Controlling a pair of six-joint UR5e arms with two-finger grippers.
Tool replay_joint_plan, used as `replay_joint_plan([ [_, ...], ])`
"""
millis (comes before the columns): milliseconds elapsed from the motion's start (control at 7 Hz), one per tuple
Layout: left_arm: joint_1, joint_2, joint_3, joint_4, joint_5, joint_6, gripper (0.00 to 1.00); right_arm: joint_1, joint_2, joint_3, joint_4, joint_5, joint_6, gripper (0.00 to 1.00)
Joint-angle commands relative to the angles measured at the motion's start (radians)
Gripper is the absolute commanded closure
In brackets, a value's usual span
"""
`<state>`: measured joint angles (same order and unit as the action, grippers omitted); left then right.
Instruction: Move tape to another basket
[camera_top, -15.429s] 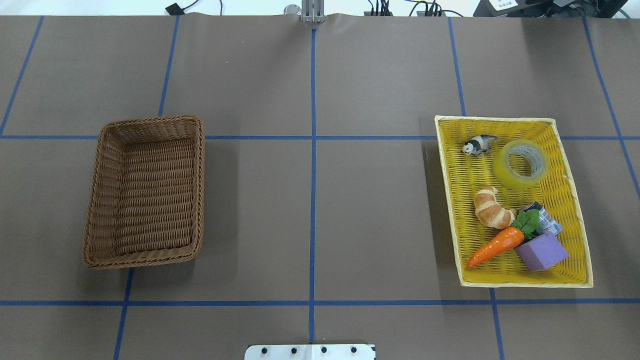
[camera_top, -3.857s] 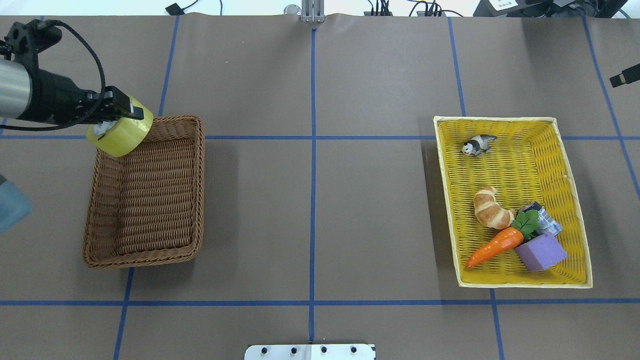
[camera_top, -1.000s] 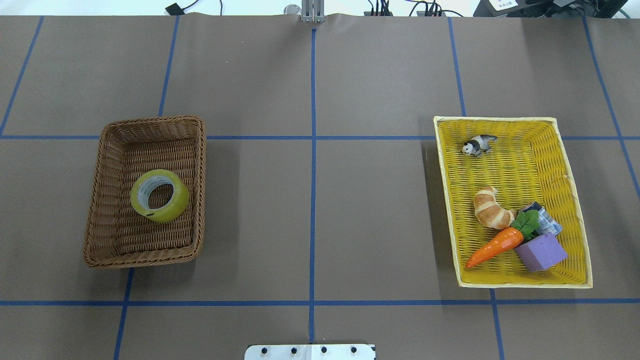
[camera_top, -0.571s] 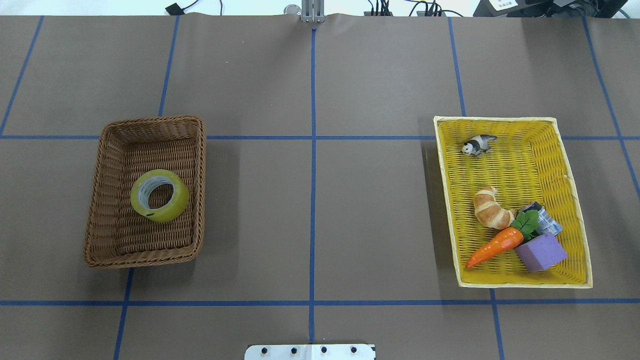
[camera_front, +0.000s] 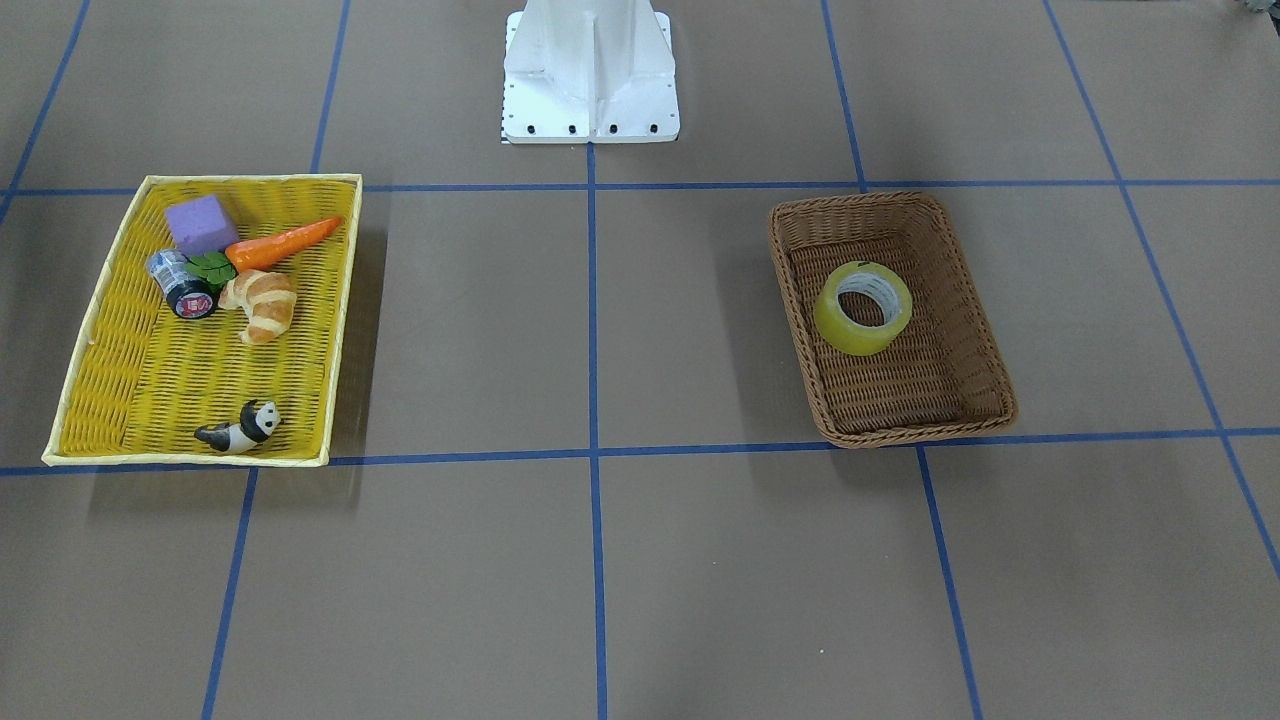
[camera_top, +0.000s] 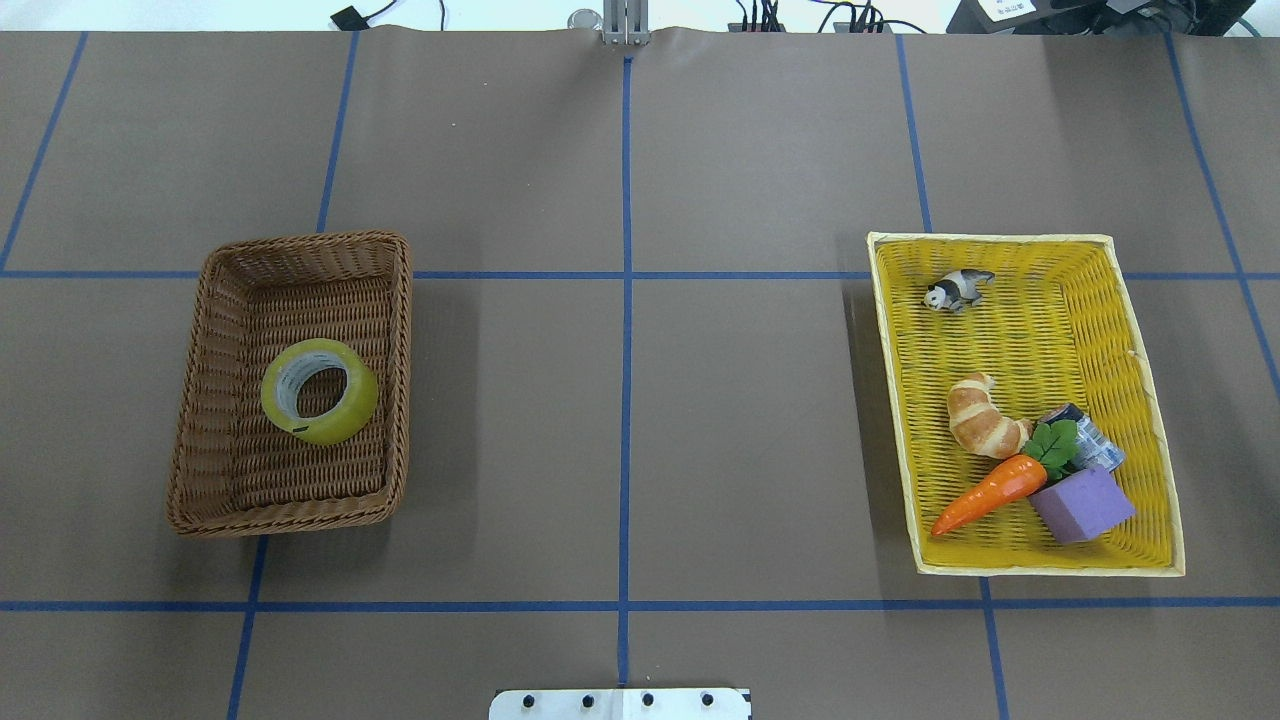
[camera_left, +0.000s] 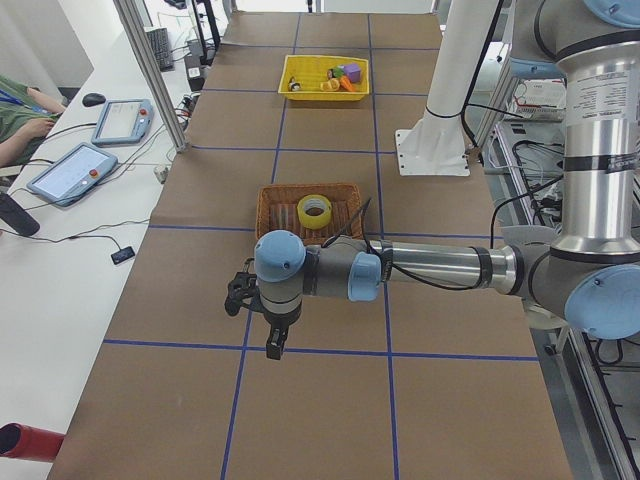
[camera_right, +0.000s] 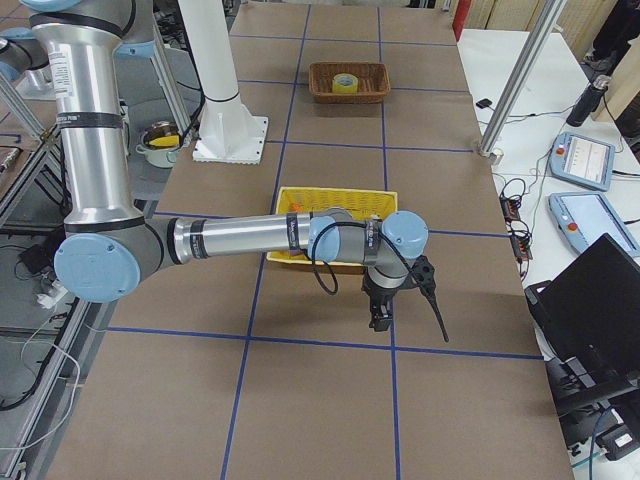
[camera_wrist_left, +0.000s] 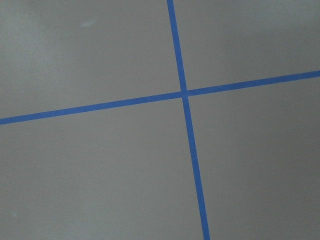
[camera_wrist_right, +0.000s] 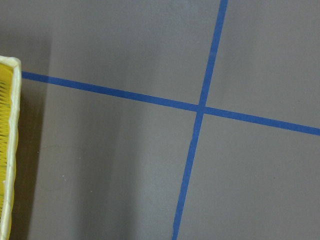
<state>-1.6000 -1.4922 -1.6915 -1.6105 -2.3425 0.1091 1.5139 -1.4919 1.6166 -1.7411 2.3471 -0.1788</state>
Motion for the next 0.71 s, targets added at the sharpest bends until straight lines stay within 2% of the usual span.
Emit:
replay_joint_plan([
  [0, 0.000, -0.002, 0.003, 0.001, 0.000, 0.000, 0.02, 0.002, 0.001, 0.000, 0.000, 0.003, 0.001, 0.00],
  [571, 0.000, -0.014, 0.001, 0.003, 0.000, -0.002, 0.02, 0.005, 0.002, 0.002, 0.000, 0.006, 0.001, 0.00],
])
